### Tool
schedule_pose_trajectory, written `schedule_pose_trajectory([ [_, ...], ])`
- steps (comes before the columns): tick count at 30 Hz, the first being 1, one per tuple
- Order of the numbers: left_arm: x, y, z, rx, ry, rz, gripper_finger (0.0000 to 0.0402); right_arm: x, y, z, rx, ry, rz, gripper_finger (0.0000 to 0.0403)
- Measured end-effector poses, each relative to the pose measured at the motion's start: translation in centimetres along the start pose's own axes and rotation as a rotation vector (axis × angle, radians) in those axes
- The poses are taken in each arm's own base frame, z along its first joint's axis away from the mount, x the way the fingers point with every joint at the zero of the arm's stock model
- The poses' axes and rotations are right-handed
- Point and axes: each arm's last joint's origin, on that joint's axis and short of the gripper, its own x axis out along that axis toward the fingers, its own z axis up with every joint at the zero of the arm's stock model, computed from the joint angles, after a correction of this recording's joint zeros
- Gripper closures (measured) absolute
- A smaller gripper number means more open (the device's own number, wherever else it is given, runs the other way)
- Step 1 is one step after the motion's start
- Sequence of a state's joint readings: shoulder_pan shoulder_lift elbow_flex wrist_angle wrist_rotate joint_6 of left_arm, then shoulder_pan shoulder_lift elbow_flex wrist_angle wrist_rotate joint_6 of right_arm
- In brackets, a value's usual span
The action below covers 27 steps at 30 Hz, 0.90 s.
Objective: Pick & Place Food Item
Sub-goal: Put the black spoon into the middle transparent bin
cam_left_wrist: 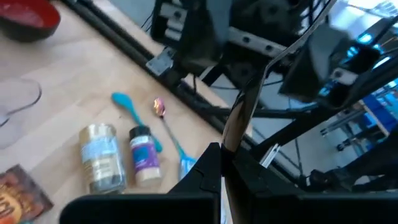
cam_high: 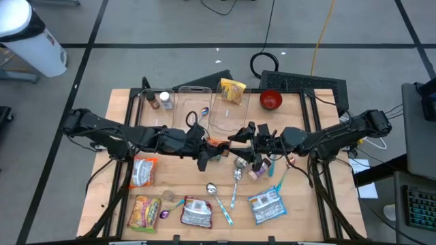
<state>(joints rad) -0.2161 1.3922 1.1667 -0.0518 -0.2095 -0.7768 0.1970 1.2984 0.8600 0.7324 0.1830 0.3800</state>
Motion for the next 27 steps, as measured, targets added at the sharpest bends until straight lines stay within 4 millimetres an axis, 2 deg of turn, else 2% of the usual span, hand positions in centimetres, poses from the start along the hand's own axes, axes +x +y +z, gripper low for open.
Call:
schedule_pose_trajectory([
  [5,-0.1,-0.3,0.5,0.015,-0.041,-0.035,0.0398,0.0,0.0,-0.1,-0.001,0.005,-0.002,0.0181],
  [9,-0.1,-0.5,0.8,0.017,-0.065,-0.057,0.0398,0.0,0.0,-0.1,-0.002,0.010,-0.003,0.0206],
  [27,0.0,-0.3,1.3,0.034,-0.077,-0.085,0.0398,0.0,0.0,0.0,0.000,0.002,0.001,0.0392],
])
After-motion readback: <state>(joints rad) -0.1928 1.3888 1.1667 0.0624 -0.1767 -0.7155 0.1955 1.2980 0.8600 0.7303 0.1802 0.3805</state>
